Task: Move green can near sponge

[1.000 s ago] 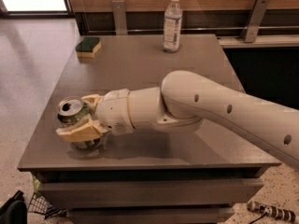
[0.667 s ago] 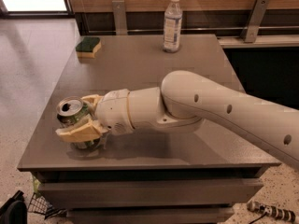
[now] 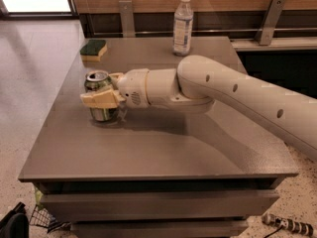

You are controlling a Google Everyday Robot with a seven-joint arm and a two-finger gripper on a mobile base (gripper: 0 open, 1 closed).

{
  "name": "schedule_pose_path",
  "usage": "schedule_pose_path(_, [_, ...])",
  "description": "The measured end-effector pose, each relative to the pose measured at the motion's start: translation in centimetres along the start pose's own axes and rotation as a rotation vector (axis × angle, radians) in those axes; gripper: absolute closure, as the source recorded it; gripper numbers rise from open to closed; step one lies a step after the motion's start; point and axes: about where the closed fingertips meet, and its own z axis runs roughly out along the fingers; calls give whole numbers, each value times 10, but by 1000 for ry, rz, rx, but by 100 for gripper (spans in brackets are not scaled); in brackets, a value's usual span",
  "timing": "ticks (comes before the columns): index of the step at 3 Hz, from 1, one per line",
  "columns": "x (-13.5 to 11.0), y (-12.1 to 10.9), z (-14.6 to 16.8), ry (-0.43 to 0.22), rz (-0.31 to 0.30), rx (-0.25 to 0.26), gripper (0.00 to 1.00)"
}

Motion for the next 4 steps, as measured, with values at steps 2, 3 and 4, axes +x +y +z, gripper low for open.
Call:
schedule_pose_path(2, [-22, -106, -8, 81, 68, 260, 100])
schedule_pose_path(3, [-30, -152, -26, 122, 70, 359, 100])
schedule_pose_path(4, [-39, -211, -47, 87, 48, 433, 100])
